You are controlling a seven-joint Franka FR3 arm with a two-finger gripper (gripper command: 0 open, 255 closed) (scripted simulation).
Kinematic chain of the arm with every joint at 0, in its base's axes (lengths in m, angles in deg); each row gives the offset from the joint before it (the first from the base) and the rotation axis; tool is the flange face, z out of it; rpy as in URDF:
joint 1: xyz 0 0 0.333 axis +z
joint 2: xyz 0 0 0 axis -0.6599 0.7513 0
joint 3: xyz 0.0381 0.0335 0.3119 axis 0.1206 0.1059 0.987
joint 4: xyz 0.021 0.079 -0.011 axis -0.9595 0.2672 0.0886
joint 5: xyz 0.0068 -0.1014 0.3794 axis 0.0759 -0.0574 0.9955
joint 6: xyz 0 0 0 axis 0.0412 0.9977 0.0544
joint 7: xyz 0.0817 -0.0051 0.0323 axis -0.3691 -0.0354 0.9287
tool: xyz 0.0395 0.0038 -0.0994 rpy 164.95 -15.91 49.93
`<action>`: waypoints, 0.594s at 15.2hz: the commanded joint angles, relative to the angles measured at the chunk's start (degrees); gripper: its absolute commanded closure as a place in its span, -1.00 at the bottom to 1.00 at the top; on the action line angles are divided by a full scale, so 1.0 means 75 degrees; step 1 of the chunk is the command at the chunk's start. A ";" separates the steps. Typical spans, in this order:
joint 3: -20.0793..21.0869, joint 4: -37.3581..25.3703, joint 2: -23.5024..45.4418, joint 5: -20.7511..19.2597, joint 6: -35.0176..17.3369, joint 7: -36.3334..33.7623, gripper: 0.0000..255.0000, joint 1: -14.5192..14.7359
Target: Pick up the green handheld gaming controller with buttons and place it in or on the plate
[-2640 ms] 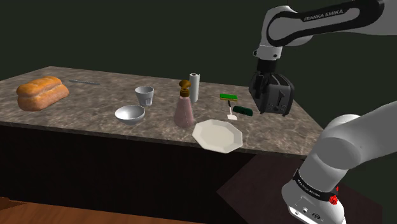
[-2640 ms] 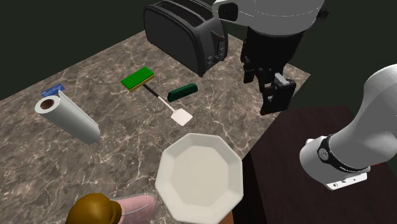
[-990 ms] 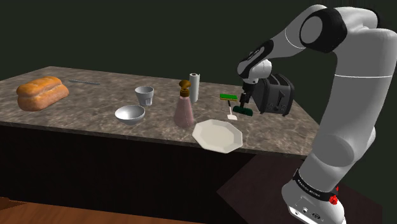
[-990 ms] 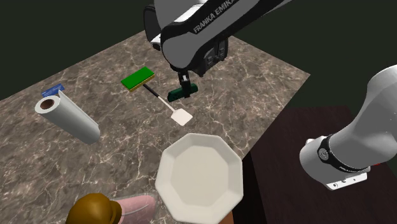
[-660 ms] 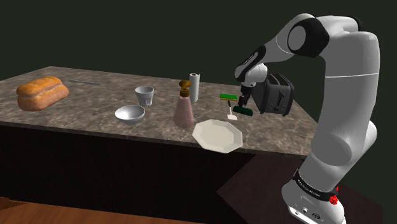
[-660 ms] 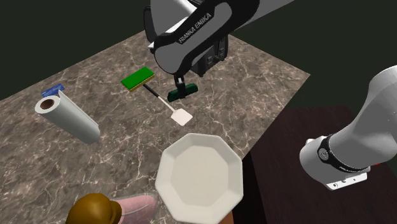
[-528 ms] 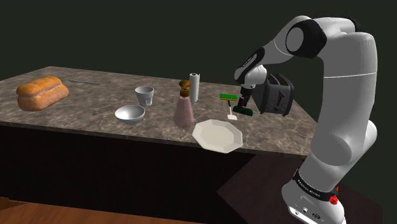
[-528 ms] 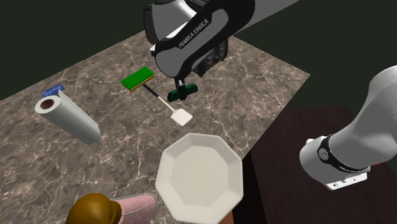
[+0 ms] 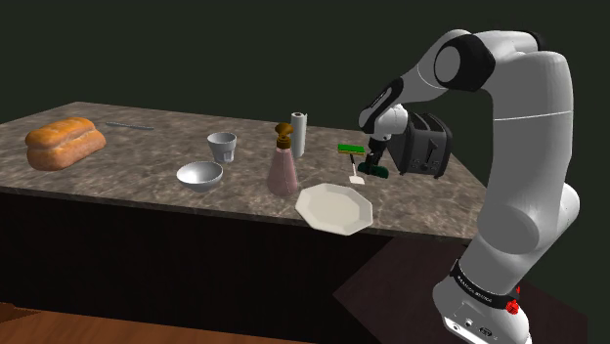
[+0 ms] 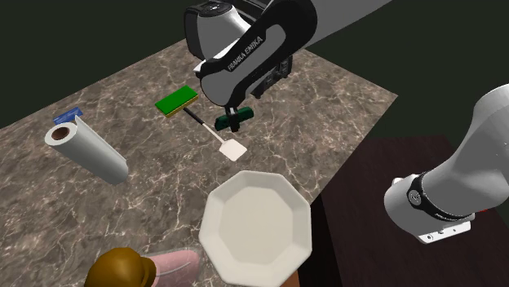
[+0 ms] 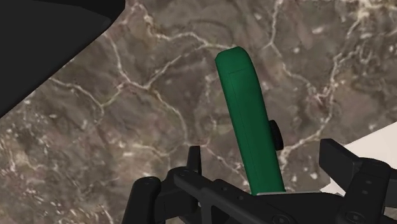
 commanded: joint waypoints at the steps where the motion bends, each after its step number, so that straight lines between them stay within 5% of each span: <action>1: 0.0001 -0.0001 0.0002 0.0001 -0.0002 0.0001 -1.00 -0.0001; 2: 0.0000 -0.0001 0.0001 0.0001 -0.0001 0.0000 -1.00 0.0000; 3: 0.0000 -0.0001 0.0001 0.0001 -0.0001 0.0000 1.00 0.0000; 9: 0.0001 -0.0003 0.0004 0.0001 0.0000 0.0001 1.00 -0.0001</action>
